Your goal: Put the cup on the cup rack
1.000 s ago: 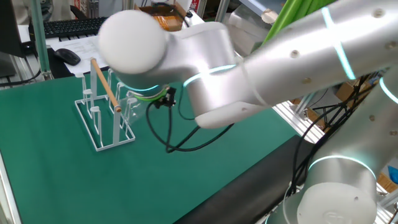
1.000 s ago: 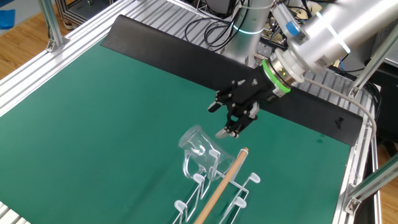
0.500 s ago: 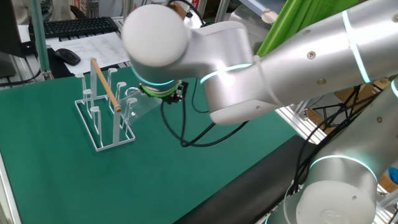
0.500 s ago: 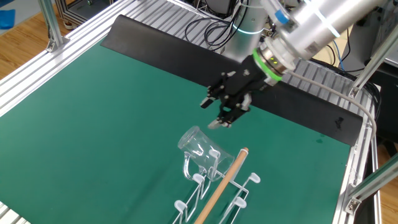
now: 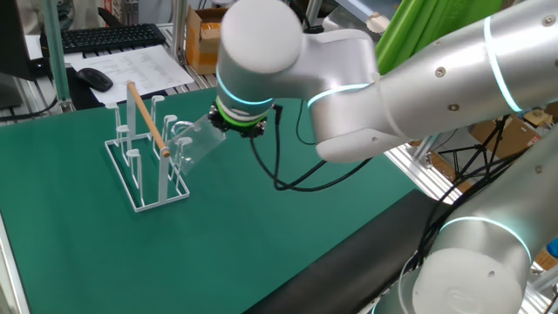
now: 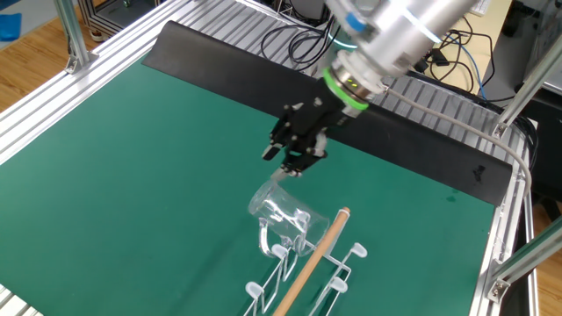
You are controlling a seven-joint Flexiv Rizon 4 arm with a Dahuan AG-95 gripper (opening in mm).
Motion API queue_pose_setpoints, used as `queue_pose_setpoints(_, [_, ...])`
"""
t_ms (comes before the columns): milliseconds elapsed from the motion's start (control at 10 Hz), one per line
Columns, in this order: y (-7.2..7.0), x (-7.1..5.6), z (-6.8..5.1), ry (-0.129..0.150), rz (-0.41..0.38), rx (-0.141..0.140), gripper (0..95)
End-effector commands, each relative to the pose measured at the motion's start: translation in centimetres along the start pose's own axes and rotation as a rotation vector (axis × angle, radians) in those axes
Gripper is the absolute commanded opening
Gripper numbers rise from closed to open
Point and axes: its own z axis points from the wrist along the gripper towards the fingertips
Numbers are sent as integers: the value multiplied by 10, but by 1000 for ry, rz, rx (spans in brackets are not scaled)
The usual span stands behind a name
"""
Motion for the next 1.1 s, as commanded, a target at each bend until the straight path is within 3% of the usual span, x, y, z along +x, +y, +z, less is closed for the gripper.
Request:
queue_pose_setpoints(100, [-3,-3,3,3,-9,-12,190])
queue_pose_setpoints(300, [-6,-6,11,3,-20,-25,190])
queue_pose_setpoints(400, [-8,-8,16,9,-16,-39,0])
queue_pose_setpoints(800, [8,-1,28,-12,-2,-44,0])
queue_pose_setpoints(1100, [14,4,22,-11,9,-38,0])
